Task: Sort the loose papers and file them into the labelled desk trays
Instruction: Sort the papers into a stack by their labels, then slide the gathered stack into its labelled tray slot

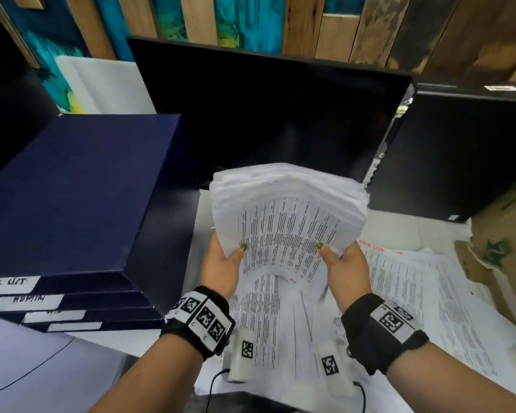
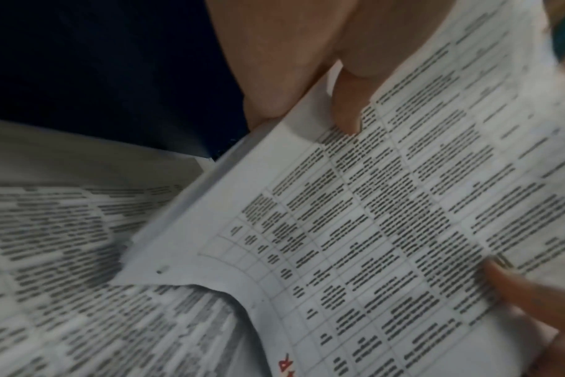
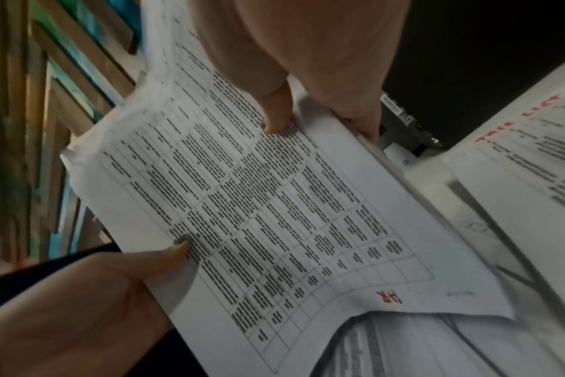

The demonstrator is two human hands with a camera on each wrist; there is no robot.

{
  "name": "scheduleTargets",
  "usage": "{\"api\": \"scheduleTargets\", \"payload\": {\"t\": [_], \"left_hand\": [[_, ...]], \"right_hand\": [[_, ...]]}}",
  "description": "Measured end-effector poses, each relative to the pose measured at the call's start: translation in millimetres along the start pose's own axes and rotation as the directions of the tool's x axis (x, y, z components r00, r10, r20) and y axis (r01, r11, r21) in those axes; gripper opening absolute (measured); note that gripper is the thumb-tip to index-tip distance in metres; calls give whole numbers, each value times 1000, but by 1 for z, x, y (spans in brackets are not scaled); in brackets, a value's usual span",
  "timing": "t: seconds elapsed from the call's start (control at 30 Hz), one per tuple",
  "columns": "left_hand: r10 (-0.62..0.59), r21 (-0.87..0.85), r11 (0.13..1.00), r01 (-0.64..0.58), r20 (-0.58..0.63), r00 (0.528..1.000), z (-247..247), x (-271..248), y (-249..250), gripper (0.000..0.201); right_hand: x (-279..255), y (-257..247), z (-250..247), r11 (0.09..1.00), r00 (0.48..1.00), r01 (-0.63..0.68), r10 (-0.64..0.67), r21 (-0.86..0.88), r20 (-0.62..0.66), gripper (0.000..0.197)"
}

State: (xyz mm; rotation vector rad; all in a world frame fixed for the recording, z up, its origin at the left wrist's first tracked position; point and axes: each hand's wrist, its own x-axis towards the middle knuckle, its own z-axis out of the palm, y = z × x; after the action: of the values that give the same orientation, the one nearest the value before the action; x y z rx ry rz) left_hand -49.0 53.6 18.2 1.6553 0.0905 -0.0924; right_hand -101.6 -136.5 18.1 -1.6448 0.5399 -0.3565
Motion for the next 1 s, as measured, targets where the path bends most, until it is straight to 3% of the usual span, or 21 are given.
{"api": "scheduleTargets", "payload": {"t": [0.13,0.27,0.37,0.5,0.6,0.7,0.77,0.8,0.87,0.93,0.97,1.0], "left_hand": [[-26,-30,999,26,9,1000,-2,-2,-5,45],[-146,215,969,119,114,983,-4,-7,-36,51],[-201,326,932,157,105,974,-3,-9,-42,37],[-152,305,944,123,72,986,-2,-9,-21,31],[-70,347,938,19,135,988,-3,-4,2,33],[90,468,873,-138,124,988,-4,2,20,24],[151,548,814,-191,119,981,-5,5,27,27],[149,579,791,-200,135,980,-5,5,29,29],[155,660,712,-238,182,971,-4,3,38,30],[198,730,609,-310,238,951,0,-1,48,29],[220,747,565,-351,273,936,2,-4,52,30],[239,752,531,-390,309,921,5,-8,57,33]], "right_hand": [[-3,0,-4,1000,1000,-4,4,-12,12,30],[2,13,-10,993,995,-83,88,-81,55,21],[4,14,-12,991,992,-120,122,-55,34,18],[1,9,-20,994,994,-107,108,-37,19,17],[3,-5,-31,993,999,-16,19,-113,29,32],[4,-23,-46,992,997,67,-70,-107,-24,74],[-1,-41,-53,943,970,219,-238,-249,-47,78],[-5,-51,-52,859,921,362,-389,-361,-1,73],[-11,-71,-44,593,724,666,-659,-452,203,58],[-15,-85,-29,297,492,850,-742,-434,456,48],[-18,-90,-22,154,399,888,-726,-433,560,46],[-20,-94,-15,28,342,894,-689,-448,639,45]]}}
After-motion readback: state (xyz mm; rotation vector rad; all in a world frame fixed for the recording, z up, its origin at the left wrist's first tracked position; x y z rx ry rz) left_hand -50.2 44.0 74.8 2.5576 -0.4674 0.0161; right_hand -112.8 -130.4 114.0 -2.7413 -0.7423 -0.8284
